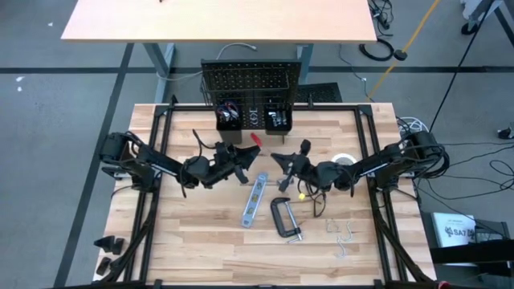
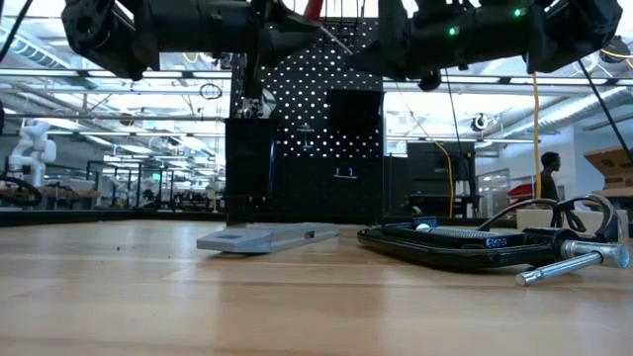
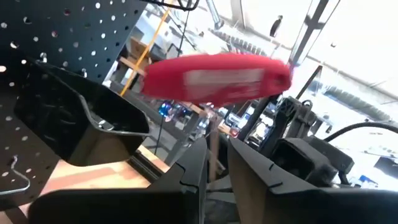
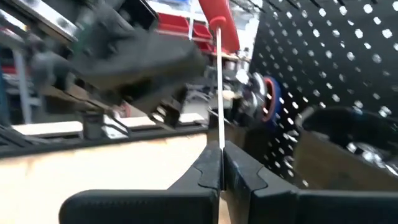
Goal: Hang tools onto peg board
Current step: Hang the red allen wrench on the peg board
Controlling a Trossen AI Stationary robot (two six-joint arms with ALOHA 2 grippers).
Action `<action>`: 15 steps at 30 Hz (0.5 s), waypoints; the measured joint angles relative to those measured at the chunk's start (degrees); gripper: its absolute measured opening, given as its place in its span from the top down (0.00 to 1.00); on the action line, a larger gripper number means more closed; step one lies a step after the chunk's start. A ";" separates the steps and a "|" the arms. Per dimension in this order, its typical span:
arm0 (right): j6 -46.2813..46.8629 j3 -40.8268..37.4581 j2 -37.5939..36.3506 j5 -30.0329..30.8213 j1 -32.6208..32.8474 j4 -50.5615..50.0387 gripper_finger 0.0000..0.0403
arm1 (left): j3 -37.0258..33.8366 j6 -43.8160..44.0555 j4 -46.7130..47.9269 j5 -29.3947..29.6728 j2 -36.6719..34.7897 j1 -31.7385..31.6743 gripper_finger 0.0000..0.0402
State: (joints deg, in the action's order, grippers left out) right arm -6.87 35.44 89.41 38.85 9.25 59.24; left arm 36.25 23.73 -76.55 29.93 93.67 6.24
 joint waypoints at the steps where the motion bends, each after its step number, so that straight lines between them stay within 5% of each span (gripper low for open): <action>1: 0.23 -0.02 0.00 0.45 0.02 -0.54 1.00 | 0.15 -0.03 0.22 0.01 0.00 0.00 0.85; 15: 0.62 0.00 0.00 0.31 0.40 -0.91 1.00 | 2.22 3.52 6.32 1.88 0.00 -0.81 0.85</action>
State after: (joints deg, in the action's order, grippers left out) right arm -6.25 35.44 89.41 39.16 9.65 58.33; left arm 38.47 27.25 -70.23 31.81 93.67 5.43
